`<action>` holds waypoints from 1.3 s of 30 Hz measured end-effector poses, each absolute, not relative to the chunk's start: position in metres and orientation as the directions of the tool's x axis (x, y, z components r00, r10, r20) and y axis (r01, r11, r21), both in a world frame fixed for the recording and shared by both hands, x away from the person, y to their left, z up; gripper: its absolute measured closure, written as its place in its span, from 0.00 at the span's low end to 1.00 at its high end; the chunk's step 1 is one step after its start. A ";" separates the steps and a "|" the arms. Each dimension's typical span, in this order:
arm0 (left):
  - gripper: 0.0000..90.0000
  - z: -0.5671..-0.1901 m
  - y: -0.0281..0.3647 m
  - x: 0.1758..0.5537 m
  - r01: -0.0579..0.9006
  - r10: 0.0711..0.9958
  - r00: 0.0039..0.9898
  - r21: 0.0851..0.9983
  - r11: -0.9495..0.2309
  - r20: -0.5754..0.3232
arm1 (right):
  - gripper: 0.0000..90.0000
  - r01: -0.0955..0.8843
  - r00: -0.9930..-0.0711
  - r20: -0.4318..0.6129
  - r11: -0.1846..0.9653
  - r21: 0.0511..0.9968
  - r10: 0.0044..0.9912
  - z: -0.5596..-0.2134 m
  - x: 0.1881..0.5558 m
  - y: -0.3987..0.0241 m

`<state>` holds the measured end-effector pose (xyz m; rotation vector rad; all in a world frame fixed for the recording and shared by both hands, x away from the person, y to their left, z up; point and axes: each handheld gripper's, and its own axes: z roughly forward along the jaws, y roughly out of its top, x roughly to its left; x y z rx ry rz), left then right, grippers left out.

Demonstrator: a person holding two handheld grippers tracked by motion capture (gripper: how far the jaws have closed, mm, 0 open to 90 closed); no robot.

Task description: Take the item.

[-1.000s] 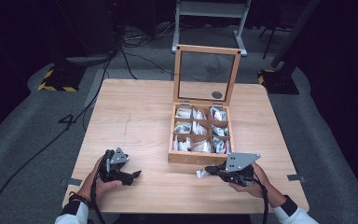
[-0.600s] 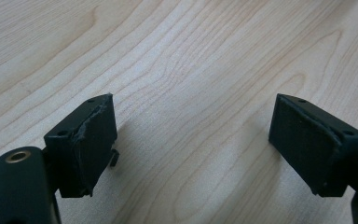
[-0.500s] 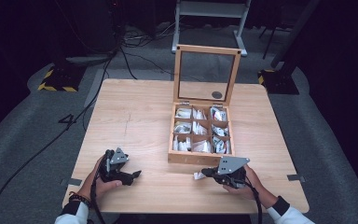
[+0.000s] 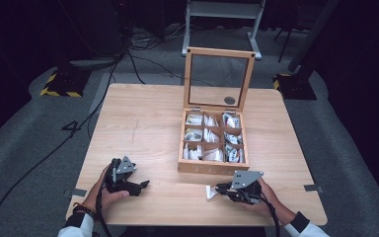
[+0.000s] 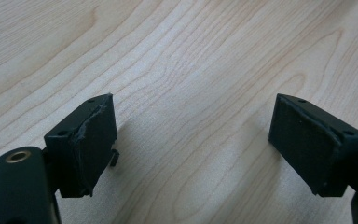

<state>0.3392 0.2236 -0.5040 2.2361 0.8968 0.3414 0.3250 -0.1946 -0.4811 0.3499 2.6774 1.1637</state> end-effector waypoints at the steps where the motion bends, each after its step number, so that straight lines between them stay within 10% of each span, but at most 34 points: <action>1: 0.17 -0.504 0.224 0.339 0.505 0.688 0.726 0.689 -0.520 -0.013 | 0.90 0.136 -0.952 -0.090 0.665 0.734 0.294 -0.481 0.325 -0.195; 39: 0.19 -0.498 0.211 0.345 0.534 0.714 0.701 0.661 -0.527 0.003 | 0.40 0.338 -0.810 -0.037 0.518 0.786 0.586 -0.463 0.347 -0.312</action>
